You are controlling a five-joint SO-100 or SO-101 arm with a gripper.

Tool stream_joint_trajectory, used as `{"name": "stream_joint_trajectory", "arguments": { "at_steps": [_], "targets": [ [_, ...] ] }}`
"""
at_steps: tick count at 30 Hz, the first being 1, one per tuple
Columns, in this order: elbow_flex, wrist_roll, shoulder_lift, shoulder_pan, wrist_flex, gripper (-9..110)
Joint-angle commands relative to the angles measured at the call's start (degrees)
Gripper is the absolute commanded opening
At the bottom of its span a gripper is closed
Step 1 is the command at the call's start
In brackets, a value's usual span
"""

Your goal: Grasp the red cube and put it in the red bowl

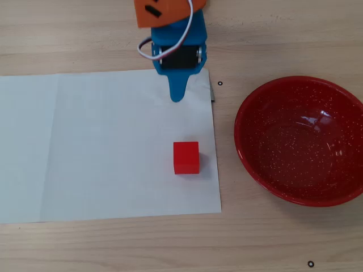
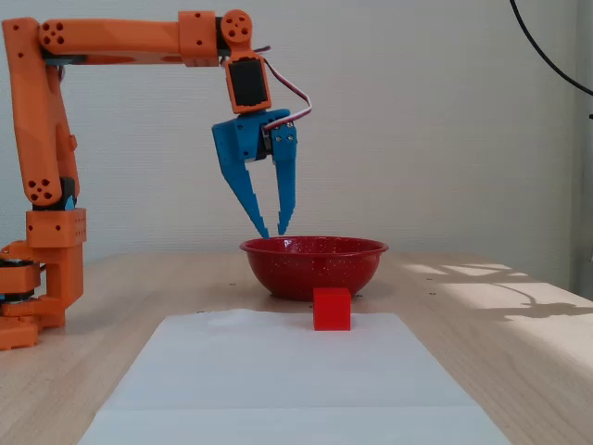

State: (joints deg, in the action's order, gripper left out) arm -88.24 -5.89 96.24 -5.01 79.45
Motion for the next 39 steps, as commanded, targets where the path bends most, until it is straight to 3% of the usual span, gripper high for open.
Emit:
{"name": "stream_joint_trajectory", "arguments": {
  "at_steps": [1,10,18,23,39],
  "targets": [
    [7.9,0.1,1.1,2.6,0.5,6],
    [14.2,-1.1,-8.0,1.8,1.1,18],
    [15.6,-1.6,-12.9,0.8,-0.1,44],
    [15.9,-1.6,-14.8,0.2,-2.8,55],
    [19.9,-3.1,-22.5,-0.9,-4.6,60]
  ]
}}
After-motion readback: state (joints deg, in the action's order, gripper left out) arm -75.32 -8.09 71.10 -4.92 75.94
